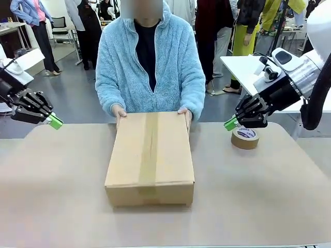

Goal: Wrap the clocks to prevent damage.
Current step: After the human seals the box with tape, release both hands from the side flaps of the Package Box.

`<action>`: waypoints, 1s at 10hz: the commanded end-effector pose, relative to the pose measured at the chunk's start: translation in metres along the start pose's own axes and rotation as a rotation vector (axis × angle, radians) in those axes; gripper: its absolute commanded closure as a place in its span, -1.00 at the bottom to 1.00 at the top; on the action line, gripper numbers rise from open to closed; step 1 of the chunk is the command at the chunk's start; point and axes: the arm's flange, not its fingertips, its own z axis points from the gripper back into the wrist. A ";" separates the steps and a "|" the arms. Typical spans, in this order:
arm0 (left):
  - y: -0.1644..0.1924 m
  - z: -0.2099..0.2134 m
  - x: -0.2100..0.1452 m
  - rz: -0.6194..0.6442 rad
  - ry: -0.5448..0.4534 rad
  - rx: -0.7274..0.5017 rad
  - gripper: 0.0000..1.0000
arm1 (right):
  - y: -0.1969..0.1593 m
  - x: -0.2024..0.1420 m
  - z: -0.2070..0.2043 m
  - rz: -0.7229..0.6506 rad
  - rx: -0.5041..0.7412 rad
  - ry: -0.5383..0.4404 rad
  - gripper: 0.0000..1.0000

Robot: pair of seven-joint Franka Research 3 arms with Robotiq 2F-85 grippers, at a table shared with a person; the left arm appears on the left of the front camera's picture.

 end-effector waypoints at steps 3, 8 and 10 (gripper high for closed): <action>0.003 0.002 0.001 0.003 -0.001 -0.006 0.99 | -0.004 -0.001 0.000 0.015 0.006 0.006 0.98; 0.003 0.002 0.001 0.003 -0.001 -0.006 0.99 | -0.004 -0.001 0.000 0.015 0.006 0.006 0.98; 0.003 0.002 0.001 0.003 -0.001 -0.006 0.99 | -0.004 -0.001 0.000 0.015 0.006 0.006 0.98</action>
